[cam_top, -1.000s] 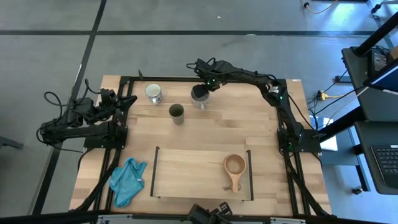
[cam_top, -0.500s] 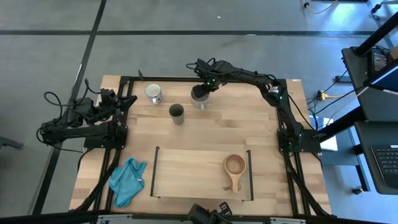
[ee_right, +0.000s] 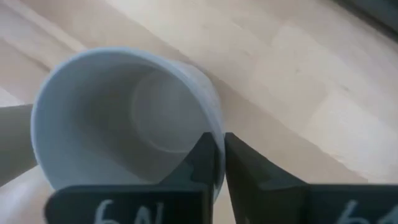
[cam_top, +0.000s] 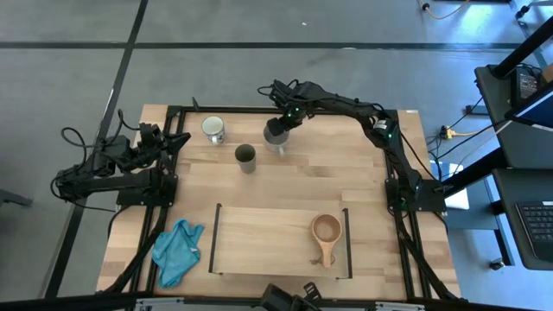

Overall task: Stack small to large cups/mugs on shelf
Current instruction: Put the gray mug on the shelf

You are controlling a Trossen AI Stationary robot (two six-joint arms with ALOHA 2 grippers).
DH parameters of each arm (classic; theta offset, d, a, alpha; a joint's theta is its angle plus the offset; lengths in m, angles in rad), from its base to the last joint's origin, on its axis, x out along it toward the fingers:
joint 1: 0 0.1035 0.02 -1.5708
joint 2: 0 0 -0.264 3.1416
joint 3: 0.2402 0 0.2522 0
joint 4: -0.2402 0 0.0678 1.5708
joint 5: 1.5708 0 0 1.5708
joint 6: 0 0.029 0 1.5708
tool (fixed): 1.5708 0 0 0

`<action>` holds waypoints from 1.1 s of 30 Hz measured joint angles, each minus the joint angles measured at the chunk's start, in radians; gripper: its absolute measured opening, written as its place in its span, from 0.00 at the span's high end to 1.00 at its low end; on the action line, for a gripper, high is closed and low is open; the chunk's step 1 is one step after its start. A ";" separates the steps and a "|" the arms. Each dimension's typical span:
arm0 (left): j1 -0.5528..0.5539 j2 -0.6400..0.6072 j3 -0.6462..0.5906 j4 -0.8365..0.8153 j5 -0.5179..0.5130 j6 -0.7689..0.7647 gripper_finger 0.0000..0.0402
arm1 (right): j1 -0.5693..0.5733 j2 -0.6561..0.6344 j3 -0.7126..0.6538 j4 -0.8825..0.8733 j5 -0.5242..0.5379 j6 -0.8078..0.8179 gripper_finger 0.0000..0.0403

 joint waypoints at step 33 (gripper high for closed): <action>0.000 0.000 0.000 0.000 0.000 -0.008 0.93 | 0.108 -0.065 0.241 -0.379 0.056 0.076 0.95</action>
